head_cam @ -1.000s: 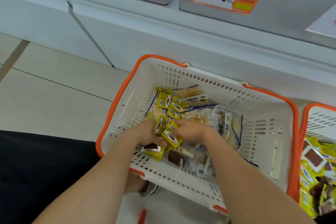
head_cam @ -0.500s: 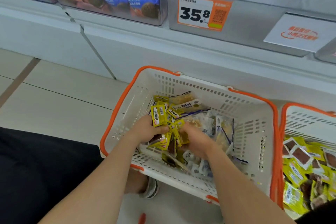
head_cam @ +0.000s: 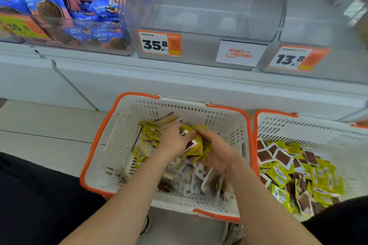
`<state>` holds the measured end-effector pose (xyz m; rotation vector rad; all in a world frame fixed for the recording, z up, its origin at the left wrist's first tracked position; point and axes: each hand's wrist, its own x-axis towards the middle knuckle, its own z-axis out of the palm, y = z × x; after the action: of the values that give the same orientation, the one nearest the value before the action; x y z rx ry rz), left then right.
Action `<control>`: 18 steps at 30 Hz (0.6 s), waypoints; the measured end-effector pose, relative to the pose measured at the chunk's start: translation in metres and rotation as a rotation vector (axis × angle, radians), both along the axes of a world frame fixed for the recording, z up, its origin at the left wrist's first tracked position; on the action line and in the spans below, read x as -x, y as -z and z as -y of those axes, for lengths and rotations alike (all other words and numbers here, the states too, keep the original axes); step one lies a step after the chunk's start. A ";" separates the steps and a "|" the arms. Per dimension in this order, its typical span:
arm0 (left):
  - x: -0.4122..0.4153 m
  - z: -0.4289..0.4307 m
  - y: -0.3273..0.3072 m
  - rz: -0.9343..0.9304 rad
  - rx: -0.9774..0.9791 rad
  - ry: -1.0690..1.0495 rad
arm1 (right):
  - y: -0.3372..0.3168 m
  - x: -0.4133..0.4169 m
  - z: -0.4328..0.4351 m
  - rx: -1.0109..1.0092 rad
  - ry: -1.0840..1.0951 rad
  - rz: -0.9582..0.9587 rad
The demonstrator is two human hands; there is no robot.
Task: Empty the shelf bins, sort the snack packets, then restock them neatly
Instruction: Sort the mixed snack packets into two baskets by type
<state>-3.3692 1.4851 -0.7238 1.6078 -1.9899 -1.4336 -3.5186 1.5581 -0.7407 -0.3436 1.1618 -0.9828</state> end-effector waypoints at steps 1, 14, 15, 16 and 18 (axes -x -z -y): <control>0.012 -0.002 -0.005 -0.023 -0.012 -0.041 | -0.007 0.011 -0.002 0.021 0.032 -0.026; 0.185 -0.091 -0.067 -0.412 -0.857 0.108 | -0.093 0.160 -0.111 -0.162 0.448 -0.641; 0.190 -0.100 -0.073 -0.493 -0.973 0.127 | -0.096 0.167 -0.118 -0.249 0.429 -0.675; 0.192 -0.105 -0.074 -0.543 -1.005 0.176 | -0.094 0.175 -0.123 -0.353 0.378 -0.716; 0.192 -0.108 -0.067 -0.517 -0.856 0.287 | -0.089 0.182 -0.127 -0.507 0.199 -0.891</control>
<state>-3.5614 1.5930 -0.6564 0.9731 -1.3986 -2.7167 -3.7006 1.6853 -0.6521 -0.2565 2.2338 -0.6581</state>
